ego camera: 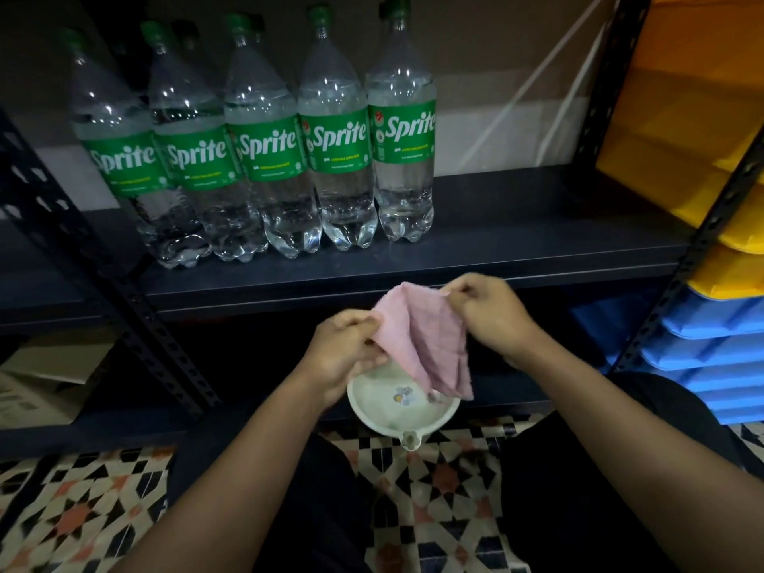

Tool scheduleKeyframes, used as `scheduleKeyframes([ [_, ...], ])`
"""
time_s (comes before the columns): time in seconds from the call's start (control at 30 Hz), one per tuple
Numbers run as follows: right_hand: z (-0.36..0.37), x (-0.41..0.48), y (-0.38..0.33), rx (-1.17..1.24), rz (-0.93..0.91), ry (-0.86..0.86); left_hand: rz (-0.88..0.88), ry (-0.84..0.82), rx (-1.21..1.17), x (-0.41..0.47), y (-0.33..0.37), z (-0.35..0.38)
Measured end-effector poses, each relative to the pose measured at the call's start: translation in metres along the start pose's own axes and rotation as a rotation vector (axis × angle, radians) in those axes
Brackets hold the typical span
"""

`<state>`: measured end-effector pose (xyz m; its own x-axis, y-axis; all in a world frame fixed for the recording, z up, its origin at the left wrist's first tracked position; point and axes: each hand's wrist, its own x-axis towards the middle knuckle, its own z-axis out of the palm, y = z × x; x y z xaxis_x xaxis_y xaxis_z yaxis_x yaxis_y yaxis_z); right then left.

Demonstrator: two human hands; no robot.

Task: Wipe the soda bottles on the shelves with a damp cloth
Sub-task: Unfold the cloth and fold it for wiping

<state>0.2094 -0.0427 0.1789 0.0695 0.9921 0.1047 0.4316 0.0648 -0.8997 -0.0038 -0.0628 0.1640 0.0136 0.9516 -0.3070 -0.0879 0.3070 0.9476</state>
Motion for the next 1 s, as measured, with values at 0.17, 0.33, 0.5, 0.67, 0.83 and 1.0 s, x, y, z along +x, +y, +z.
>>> scheduleKeyframes([
  [0.17,-0.032,0.003,-0.011,0.176,0.053,0.048,0.317,0.079,0.376,-0.001,0.025,-0.034],
  [0.33,-0.039,0.004,-0.023,0.257,0.059,-0.030,0.453,0.115,0.504,-0.001,0.040,-0.040],
  [0.5,-0.043,0.002,-0.046,0.361,0.064,-0.125,0.408,0.152,0.473,0.001,0.037,-0.044],
  [0.67,-0.033,0.001,-0.076,0.498,0.116,-0.165,0.367,0.307,0.598,-0.001,0.028,-0.037],
  [0.83,-0.014,-0.001,-0.091,0.498,0.203,-0.194,0.253,0.093,0.320,-0.038,0.023,0.014],
  [1.0,0.014,-0.014,-0.089,0.381,0.244,-0.326,-0.069,-0.310,-0.396,-0.047,0.011,0.047],
])
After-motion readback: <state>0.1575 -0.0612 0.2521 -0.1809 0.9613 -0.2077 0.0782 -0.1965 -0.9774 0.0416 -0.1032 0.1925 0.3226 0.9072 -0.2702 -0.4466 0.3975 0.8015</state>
